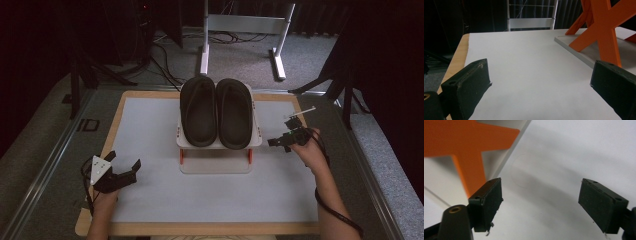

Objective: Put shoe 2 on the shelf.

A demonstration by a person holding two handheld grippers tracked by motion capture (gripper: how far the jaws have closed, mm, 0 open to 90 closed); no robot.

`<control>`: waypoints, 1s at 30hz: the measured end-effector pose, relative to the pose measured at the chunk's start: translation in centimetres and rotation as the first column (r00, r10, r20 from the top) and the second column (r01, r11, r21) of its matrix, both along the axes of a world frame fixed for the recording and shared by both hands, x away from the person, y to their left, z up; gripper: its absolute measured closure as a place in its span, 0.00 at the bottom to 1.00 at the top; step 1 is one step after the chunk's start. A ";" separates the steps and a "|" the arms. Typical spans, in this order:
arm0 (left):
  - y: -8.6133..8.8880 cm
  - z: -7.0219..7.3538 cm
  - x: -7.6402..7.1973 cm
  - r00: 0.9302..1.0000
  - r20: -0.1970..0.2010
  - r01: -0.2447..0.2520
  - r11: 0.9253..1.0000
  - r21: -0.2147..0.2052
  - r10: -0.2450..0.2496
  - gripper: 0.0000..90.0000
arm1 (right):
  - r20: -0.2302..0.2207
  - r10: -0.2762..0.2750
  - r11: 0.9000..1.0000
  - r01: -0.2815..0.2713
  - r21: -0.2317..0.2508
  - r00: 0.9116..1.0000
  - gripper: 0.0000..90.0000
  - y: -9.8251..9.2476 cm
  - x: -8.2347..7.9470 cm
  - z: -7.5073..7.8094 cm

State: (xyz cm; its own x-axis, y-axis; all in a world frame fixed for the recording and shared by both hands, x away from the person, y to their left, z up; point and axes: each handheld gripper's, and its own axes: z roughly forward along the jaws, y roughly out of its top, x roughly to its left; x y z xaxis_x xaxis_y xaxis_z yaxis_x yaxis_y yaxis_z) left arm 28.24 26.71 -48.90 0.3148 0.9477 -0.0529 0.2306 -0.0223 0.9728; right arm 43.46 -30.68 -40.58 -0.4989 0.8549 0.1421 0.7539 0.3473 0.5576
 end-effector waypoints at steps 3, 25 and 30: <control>0.0 0.0 0.0 1.000 0.000 0.000 1.000 0.000 0.000 0.02 | 0.025 -0.008 1.000 0.008 0.009 1.000 0.19 -0.2 -0.4 -1.2; 0.0 0.0 0.0 1.000 0.000 0.001 1.000 0.000 -0.001 0.02 | 0.184 -0.036 0.999 0.032 0.026 0.982 0.15 -2.2 -4.5 -5.6; 0.0 0.0 0.0 1.000 0.001 0.000 1.000 0.001 0.000 0.02 | 0.205 -0.078 0.997 0.070 0.041 0.976 0.16 -3.0 -5.2 -6.5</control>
